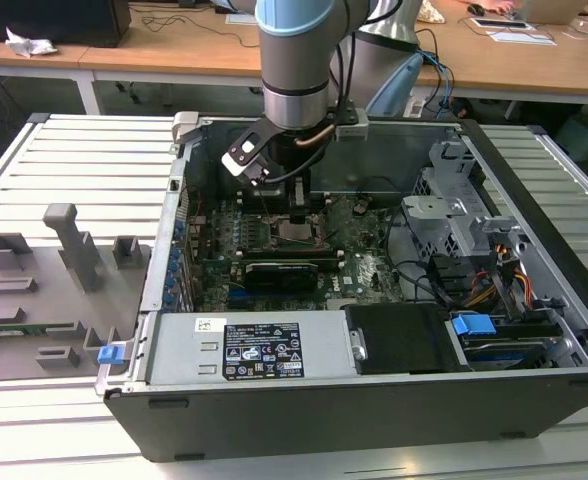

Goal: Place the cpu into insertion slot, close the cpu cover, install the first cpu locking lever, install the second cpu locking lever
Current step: 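Close the cpu cover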

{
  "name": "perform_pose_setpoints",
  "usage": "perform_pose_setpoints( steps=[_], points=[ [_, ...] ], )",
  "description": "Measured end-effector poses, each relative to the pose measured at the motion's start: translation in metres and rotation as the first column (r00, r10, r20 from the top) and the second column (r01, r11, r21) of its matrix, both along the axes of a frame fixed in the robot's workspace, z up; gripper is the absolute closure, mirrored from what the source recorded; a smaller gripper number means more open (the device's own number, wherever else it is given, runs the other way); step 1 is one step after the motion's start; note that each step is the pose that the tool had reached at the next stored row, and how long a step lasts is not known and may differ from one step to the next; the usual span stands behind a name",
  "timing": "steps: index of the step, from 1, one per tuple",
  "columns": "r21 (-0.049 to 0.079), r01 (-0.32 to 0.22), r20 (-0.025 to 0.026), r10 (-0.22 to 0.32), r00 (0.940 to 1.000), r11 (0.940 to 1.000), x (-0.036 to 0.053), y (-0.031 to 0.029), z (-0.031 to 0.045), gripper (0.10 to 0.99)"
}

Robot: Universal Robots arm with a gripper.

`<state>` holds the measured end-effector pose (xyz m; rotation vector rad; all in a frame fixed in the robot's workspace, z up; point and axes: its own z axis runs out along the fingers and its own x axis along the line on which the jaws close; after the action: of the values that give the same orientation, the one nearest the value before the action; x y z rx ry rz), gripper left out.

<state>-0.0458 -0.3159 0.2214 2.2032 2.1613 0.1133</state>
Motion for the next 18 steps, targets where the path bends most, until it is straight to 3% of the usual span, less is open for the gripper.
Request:
perform_pose_setpoints(
  steps=[18],
  points=[
    [-0.011, 0.0, 0.0, 0.0, 1.0, 0.9999, 0.0, 0.0, 0.011, 0.98]
  ],
)
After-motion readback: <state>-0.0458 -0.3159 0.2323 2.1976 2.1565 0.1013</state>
